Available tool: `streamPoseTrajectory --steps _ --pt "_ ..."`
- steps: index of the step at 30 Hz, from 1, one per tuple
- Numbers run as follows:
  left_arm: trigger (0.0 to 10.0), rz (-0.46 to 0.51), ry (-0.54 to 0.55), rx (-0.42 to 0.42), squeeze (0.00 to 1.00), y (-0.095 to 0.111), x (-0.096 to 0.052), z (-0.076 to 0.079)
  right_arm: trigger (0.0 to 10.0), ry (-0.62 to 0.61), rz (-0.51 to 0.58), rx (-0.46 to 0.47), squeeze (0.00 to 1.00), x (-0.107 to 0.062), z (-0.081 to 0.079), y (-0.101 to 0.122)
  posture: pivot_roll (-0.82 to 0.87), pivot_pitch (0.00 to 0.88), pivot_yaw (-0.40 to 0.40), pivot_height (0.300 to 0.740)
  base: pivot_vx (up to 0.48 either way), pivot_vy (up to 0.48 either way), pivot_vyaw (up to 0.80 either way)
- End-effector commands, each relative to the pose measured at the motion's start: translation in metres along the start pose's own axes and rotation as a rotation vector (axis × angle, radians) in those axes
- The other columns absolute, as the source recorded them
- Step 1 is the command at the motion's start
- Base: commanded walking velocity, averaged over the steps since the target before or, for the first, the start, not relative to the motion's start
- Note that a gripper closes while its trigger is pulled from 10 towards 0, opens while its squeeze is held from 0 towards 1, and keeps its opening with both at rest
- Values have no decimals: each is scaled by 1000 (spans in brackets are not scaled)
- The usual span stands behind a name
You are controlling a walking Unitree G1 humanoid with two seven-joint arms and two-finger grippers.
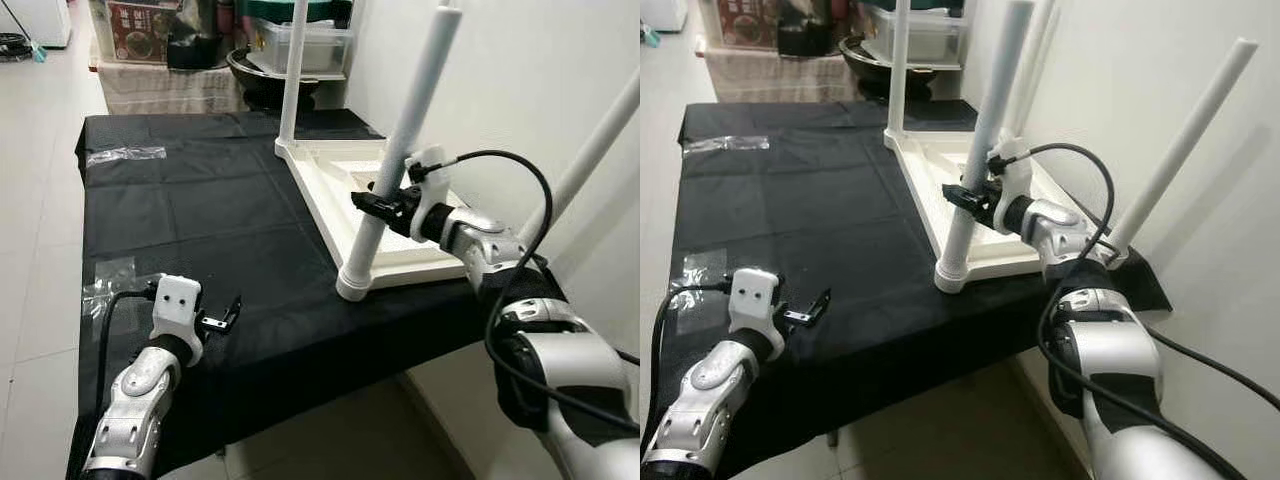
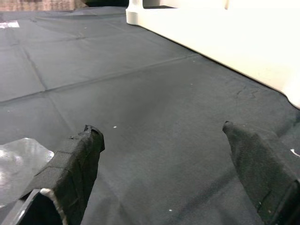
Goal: Building children table
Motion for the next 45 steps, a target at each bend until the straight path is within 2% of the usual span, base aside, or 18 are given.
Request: streamPoseTrajectory --steps 1,2,6,8,9,11,12,14,15,19,20,25,26,35,37,38,42,45 --pt "10000 6 -4 11 0 0 -1 -1 0 -365 1 103 0 -7 27 -16 77 0 -149 740 0 0 0" --pt "10000 6 -4 11 0 0 -1 -1 0 -365 1 103 0 -7 27 -16 77 0 -149 740 0 0 0" --pt "10000 6 -5 10 0 1 0 1 0 -958 -26 214 0 -45 69 -57 77 0 -148 740 0 0 0" --pt "10000 5 -7 10 0 1 -1 1 0 -1024 -53 222 0 -51 71 -69 80 0 -145 740 0 0 0" --pt "10000 4 -9 10 0 0 -1 1 5725 -992 -103 230 0 -46 63 -80 72 0 -134 740 0 0 0" --pt "10000 3 -11 10 0 0 -1 2 5725 -958 -138 235 0 -42 57 -87 72 0 -134 740 0 0 0" --pt "10000 1 -17 12 0 0 -1 2 10000 -857 -115 202 0 -32 47 -82 68 0 -133 740 0 0 0" --pt "10000 0 -21 14 0 0 -1 2 10000 -769 -49 169 0 -25 39 -68 58 0 -125 740 0 0 0" --pt "10000 -1 -24 14 0 -1 0 2 10000 -699 21 149 1000 -21 35 -52 53 0 -123 740 0 0 0" --pt "10000 3 -27 13 0 1 2 3 10000 -528 106 72 1000 -14 32 -5 49 0 -125 740 0 0 0" --pt "10000 6 -28 11 0 1 3 3 10000 -460 122 46 0 -13 31 9 49 0 -125 740 0 0 0" --pt "10000 8 -29 7 0 1 3 5 10000 -84 152 -21 0 -13 14 41 48 0 -133 740 0 0 0" --pt "10000 6 -27 5 0 -1 2 5 10000 130 105 -73 0 -19 7 40 44 0 -129 740 0 0 0" --pt "10000 15 -19 3 0 2 2 6 10000 145 -113 -138 0 -11 5 -7 80 0 -157 740 0 0 0" --pt "10000 15 -17 4 0 2 2 5 9059 173 -125 -134 0 -10 1 -11 84 0 -159 740 0 0 0" --pt "10000 13 -14 6 0 1 0 3 0 188 -132 -119 0 -8 -2 -16 84 0 -155 740 0 0 0" --pt "10000 11 -11 11 0 1 -1 1 0 164 -120 -79 0 -5 -4 -22 86 0 -156 740 0 0 0" --pt "10000 11 -8 14 0 2 -1 -1 0 -17 -40 -15 0 0 2 -21 83 0 -155 740 0 0 0"
Point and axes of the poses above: a point about 5 cm out from each wrist's last joint towards the gripper, its own x axis pointing out of the wrist towards the gripper, its own y axis along the axis of the wrist's last joint, z = x × y, the point moved 1 cm from there along x, pointing out of the wrist towards the gripper, and after that the axes turned 10 degrees about x, right-handed, at the moved point
